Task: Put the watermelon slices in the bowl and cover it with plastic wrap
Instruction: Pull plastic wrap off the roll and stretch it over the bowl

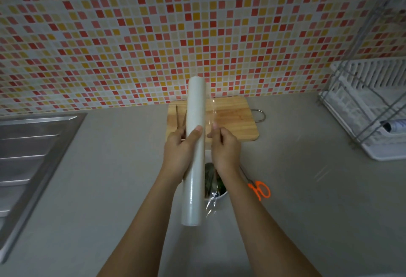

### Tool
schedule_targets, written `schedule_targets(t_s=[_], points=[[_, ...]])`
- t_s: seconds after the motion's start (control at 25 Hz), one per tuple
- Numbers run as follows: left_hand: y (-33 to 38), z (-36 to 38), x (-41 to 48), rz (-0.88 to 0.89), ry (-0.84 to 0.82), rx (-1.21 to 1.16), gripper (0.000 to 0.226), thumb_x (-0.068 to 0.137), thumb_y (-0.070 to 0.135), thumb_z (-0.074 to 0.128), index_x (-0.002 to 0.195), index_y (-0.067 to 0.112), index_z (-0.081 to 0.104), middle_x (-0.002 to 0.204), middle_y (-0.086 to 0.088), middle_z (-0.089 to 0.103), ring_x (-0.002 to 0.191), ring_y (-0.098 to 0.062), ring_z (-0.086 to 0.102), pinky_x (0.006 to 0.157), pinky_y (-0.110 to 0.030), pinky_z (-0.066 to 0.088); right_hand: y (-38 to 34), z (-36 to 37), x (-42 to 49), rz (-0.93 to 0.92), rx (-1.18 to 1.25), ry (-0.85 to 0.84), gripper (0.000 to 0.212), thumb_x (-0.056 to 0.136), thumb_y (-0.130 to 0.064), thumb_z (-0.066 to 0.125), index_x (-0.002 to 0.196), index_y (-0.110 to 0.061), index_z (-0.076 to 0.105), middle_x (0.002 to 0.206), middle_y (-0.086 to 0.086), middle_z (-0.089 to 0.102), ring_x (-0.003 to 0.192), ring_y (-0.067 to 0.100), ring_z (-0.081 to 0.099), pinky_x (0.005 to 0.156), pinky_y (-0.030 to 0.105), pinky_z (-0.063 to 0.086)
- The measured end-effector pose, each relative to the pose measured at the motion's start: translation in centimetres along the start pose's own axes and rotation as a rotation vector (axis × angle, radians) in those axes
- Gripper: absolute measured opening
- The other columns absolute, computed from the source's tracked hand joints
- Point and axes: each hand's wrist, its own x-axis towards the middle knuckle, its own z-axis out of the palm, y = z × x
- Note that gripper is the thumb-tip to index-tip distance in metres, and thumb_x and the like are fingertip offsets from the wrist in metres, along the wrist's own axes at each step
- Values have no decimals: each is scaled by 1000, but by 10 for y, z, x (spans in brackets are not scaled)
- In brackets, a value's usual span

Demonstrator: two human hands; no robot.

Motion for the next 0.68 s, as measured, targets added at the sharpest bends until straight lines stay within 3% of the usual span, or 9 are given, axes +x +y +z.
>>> schedule_targets(t_s=[0.12, 0.2, 0.32, 0.44, 0.56, 0.68], points=[[-17, 5, 5, -82, 16, 61, 50, 91, 43, 51, 137, 23, 48, 116, -4, 63, 101, -22, 62, 92, -43, 50, 20, -2, 1, 26, -169, 19, 37, 96, -28, 44, 79, -3, 66, 77, 6, 70, 67, 15, 57, 53, 14, 30], [-26, 11, 7, -124, 7, 55, 37, 95, 36, 43, 126, 20, 55, 120, -7, 62, 104, -24, 59, 95, -46, 47, 34, -7, 3, 76, -260, -18, 40, 96, -29, 42, 82, 1, 64, 86, 15, 71, 75, 25, 60, 56, 24, 27], [-39, 23, 3, -136, -1, 142, 26, 98, 30, 30, 104, 19, 53, 105, -7, 59, 89, -21, 55, 76, -36, 42, 45, -14, 4, 141, -318, -72, 41, 97, -30, 39, 82, -2, 64, 87, 14, 70, 74, 21, 57, 58, 23, 28], [-47, 30, -1, -76, 16, 250, 22, 98, 39, 30, 101, 24, 45, 95, -2, 55, 80, -16, 53, 69, -31, 37, 52, -19, 3, 136, -278, -59, 47, 97, -38, 33, 83, -9, 68, 86, 8, 72, 77, 20, 61, 61, 23, 32], [-46, 31, 0, -34, 21, 271, 33, 97, 48, 34, 115, 24, 49, 96, 4, 54, 85, -16, 53, 74, -30, 38, 54, -24, 9, 323, -187, -145, 69, 88, -64, 15, 88, -21, 68, 89, 1, 71, 84, 20, 62, 72, 32, 44], [-48, 33, -3, -34, -2, 299, 40, 98, 47, 32, 119, 19, 51, 98, 3, 55, 87, -18, 53, 74, -29, 37, 38, -15, 34, 481, 93, -321, 66, 86, -67, 25, 109, -20, 65, 100, -2, 67, 91, 15, 61, 72, 33, 50]])
